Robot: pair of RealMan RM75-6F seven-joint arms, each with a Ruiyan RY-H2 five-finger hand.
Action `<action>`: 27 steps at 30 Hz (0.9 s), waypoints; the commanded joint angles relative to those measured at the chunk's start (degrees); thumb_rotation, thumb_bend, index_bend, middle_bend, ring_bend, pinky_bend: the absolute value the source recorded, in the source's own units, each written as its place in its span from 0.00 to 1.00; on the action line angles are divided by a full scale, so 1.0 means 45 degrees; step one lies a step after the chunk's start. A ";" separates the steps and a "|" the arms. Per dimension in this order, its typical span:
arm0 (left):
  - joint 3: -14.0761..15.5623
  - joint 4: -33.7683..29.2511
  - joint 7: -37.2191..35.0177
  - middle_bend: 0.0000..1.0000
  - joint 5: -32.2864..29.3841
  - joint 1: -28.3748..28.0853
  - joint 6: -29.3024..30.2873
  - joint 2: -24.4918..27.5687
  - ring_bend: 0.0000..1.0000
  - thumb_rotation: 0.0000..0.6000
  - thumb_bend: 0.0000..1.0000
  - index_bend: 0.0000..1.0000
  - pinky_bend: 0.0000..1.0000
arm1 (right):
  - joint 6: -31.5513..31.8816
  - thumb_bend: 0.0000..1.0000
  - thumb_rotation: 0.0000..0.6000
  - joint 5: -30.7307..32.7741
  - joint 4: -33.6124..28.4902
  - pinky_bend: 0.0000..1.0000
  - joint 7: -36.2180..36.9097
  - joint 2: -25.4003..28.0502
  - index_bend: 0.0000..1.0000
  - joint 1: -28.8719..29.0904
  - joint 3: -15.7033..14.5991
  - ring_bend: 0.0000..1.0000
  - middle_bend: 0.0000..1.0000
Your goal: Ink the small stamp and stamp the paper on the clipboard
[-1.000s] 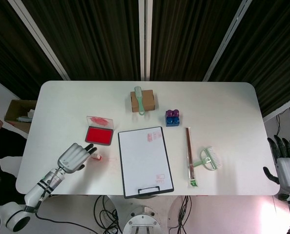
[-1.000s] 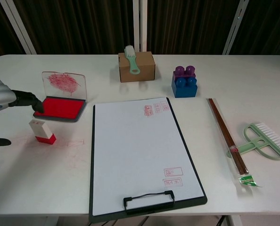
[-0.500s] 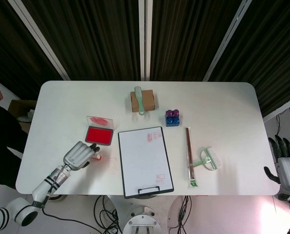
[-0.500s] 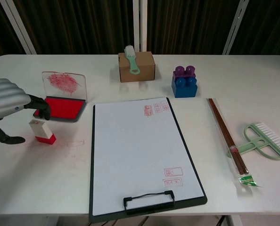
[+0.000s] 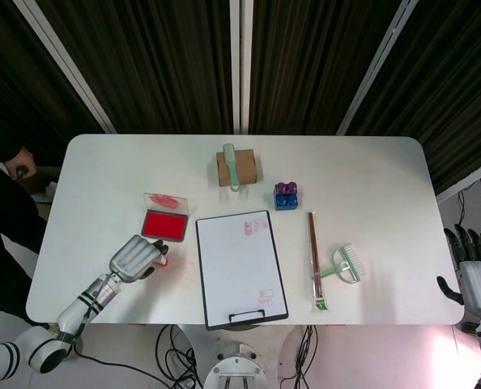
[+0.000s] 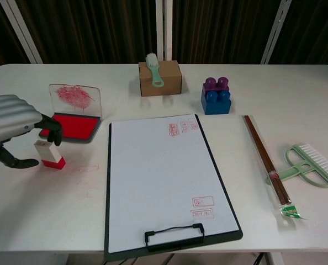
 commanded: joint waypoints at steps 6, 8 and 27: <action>0.0037 0.0100 0.0040 0.45 -0.0255 -0.0142 -0.0221 -0.0073 0.95 1.00 0.28 0.43 1.00 | -0.0008 0.20 1.00 0.0089 0.0144 0.00 0.0104 -0.0028 0.00 -0.0034 -0.0005 0.00 0.00; 0.0042 0.0122 0.0039 0.45 -0.0307 -0.0167 -0.0233 -0.0084 0.95 1.00 0.28 0.44 1.00 | -0.0038 0.20 1.00 0.0115 0.0185 0.00 0.0123 -0.0047 0.00 -0.0033 -0.0011 0.00 0.00; 0.0163 0.0531 -0.0689 0.51 -0.0311 -0.0360 -0.0112 -0.0335 0.96 1.00 0.29 0.49 1.00 | -0.0143 0.21 1.00 0.0286 0.0343 0.00 0.0073 -0.0173 0.00 -0.0002 0.0013 0.00 0.00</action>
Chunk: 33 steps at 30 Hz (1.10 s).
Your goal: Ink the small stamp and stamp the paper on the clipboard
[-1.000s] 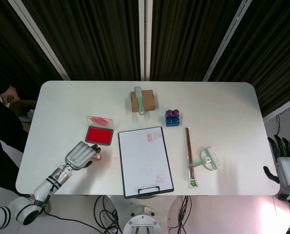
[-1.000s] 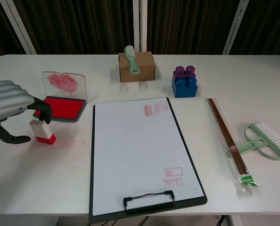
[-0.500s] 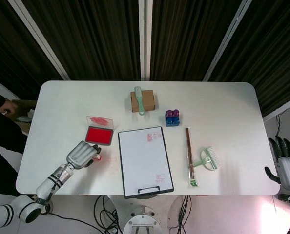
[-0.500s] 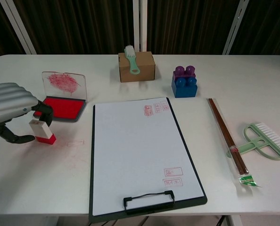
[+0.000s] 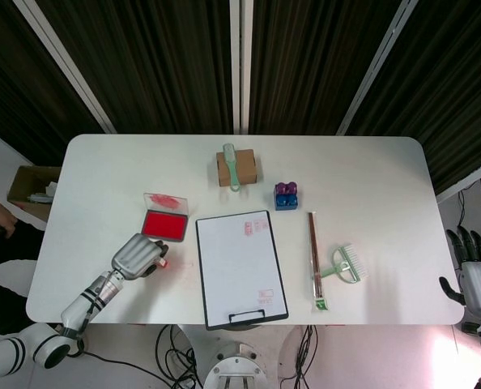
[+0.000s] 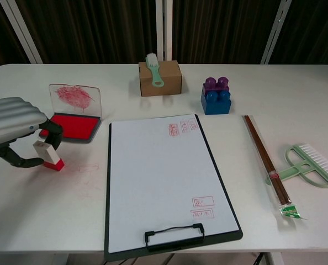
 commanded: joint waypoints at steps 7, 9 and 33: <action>0.0055 0.0103 -0.0439 0.52 0.0026 -0.0116 -0.0013 -0.0053 0.96 1.00 0.29 0.50 1.00 | -0.0090 0.21 1.00 0.0055 0.0051 0.00 -0.0017 -0.0020 0.00 0.0028 -0.0004 0.00 0.00; 0.0056 0.0122 -0.0512 0.52 0.0028 -0.0139 -0.0004 -0.0062 0.96 1.00 0.29 0.50 1.00 | -0.0107 0.21 1.00 0.0069 0.0053 0.00 -0.0026 -0.0024 0.00 0.0036 -0.0001 0.00 0.00; -0.0001 0.0211 -0.1168 0.58 -0.0294 -0.0375 -0.0224 -0.0045 0.98 1.00 0.37 0.56 1.00 | -0.0133 0.21 1.00 0.0103 -0.0051 0.00 -0.0126 0.0013 0.00 0.0052 -0.0017 0.00 0.00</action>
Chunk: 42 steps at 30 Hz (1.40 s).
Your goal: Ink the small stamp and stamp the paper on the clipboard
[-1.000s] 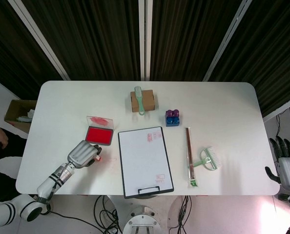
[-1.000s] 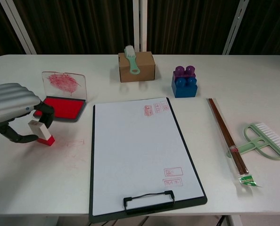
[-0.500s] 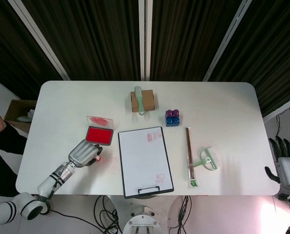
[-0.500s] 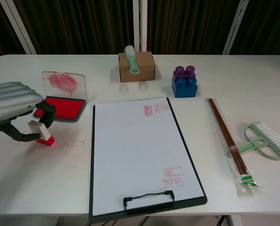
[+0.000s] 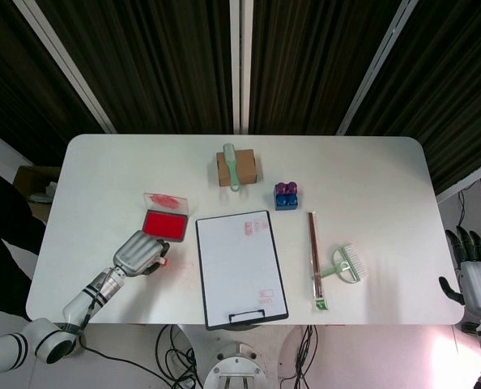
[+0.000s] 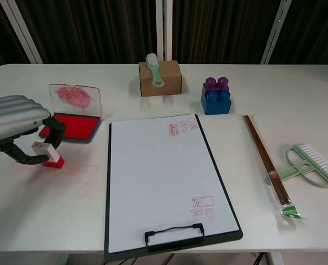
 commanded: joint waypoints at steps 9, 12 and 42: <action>-0.0395 -0.0317 -0.1266 0.60 -0.0012 -0.0477 -0.0157 0.0439 0.99 1.00 0.38 0.58 1.00 | 0.0131 0.22 1.00 -0.0047 -0.0115 0.00 -0.0018 0.0110 0.00 -0.0038 0.0017 0.00 0.00; -0.0782 -0.0417 -0.1871 0.61 -0.0281 -0.0840 -0.0511 0.0574 1.00 1.00 0.38 0.59 1.00 | 0.0150 0.22 1.00 -0.0031 -0.0122 0.00 0.0021 0.0116 0.00 -0.0064 0.0011 0.00 0.00; -0.0988 0.4256 -0.6017 0.63 -0.0083 -0.3566 -0.2958 -0.1036 1.00 1.00 0.44 0.61 1.00 | 0.0089 0.22 1.00 0.0420 -0.0595 0.00 -0.0661 0.0282 0.00 -0.0083 0.0124 0.00 0.00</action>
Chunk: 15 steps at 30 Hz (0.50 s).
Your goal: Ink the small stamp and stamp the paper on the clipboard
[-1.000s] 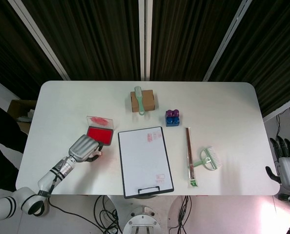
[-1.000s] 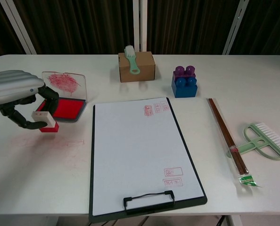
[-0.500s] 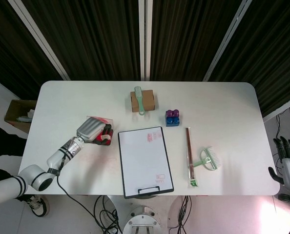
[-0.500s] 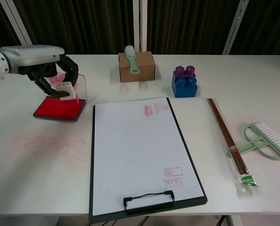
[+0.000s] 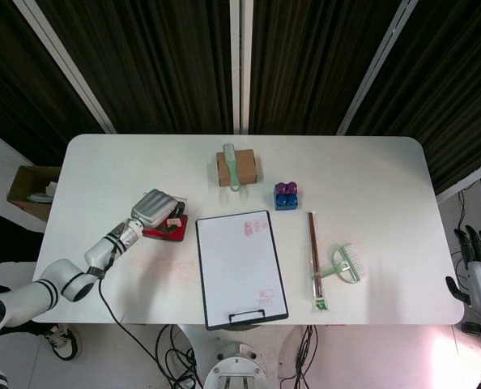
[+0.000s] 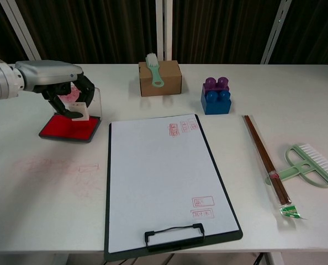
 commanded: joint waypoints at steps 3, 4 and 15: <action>0.0213 0.0249 -0.0334 0.63 0.0106 -0.0090 -0.0030 -0.0026 1.00 1.00 0.45 0.61 1.00 | -0.0086 0.22 1.00 0.0025 -0.0064 0.00 -0.0134 -0.0044 0.00 0.0069 0.0003 0.00 0.00; 0.0263 0.0299 -0.0410 0.63 0.0111 -0.0097 -0.0051 -0.0037 1.00 1.00 0.45 0.61 1.00 | -0.0098 0.22 1.00 0.0037 -0.0077 0.00 -0.0161 -0.0049 0.00 0.0084 0.0012 0.00 0.00; 0.0577 0.1039 -0.1404 0.63 0.0101 -0.0135 -0.0203 -0.0349 1.00 1.00 0.46 0.61 1.00 | -0.0142 0.22 1.00 0.0107 -0.0157 0.00 -0.0347 -0.0065 0.00 0.0110 -0.0007 0.00 0.00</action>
